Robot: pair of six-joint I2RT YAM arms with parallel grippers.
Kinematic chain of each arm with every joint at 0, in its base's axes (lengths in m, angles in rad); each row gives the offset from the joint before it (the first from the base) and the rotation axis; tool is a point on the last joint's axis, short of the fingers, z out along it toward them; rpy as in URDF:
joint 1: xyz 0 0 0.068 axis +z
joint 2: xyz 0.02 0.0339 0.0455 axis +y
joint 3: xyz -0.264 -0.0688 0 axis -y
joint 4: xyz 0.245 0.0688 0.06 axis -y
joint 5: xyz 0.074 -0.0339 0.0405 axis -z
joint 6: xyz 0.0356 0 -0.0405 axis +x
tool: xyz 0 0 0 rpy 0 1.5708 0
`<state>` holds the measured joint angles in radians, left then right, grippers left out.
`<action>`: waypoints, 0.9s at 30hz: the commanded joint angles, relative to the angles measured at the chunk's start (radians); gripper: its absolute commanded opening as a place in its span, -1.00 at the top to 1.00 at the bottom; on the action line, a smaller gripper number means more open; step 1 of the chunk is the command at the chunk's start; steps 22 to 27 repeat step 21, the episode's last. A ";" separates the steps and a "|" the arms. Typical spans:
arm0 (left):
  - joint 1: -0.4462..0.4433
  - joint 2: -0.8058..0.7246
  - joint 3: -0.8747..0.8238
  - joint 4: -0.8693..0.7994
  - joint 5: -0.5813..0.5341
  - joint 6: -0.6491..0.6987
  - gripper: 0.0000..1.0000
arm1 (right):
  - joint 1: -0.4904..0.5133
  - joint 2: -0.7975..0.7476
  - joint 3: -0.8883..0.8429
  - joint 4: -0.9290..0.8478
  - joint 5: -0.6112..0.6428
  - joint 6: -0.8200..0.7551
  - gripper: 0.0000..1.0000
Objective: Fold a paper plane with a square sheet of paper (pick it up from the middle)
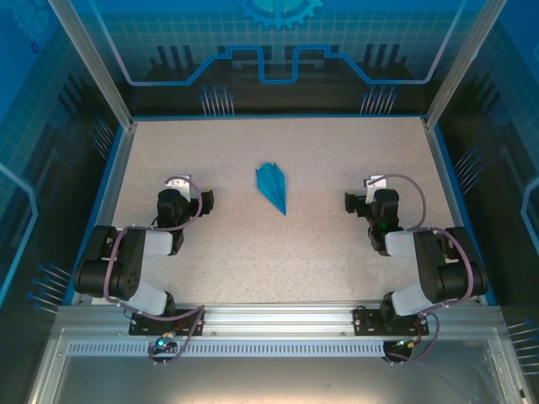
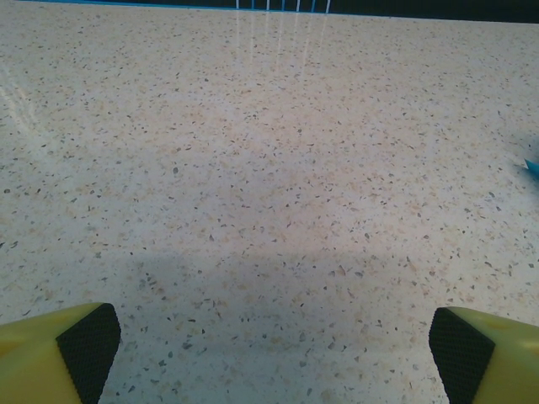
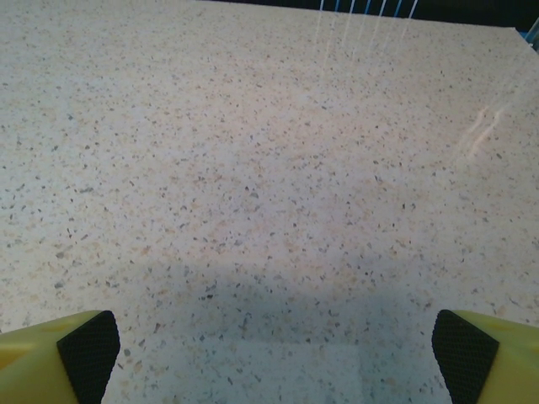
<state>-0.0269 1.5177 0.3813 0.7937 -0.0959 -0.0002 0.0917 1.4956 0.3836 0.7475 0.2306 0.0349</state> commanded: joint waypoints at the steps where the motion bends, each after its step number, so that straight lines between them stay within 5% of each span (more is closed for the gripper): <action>1: 0.013 0.004 0.020 0.034 0.004 0.000 -0.97 | 0.002 0.008 0.025 0.050 0.003 -0.017 -0.99; 27: 0.013 0.006 0.029 0.021 0.018 0.003 -0.97 | 0.003 0.006 0.022 0.054 -0.004 -0.018 -0.99</action>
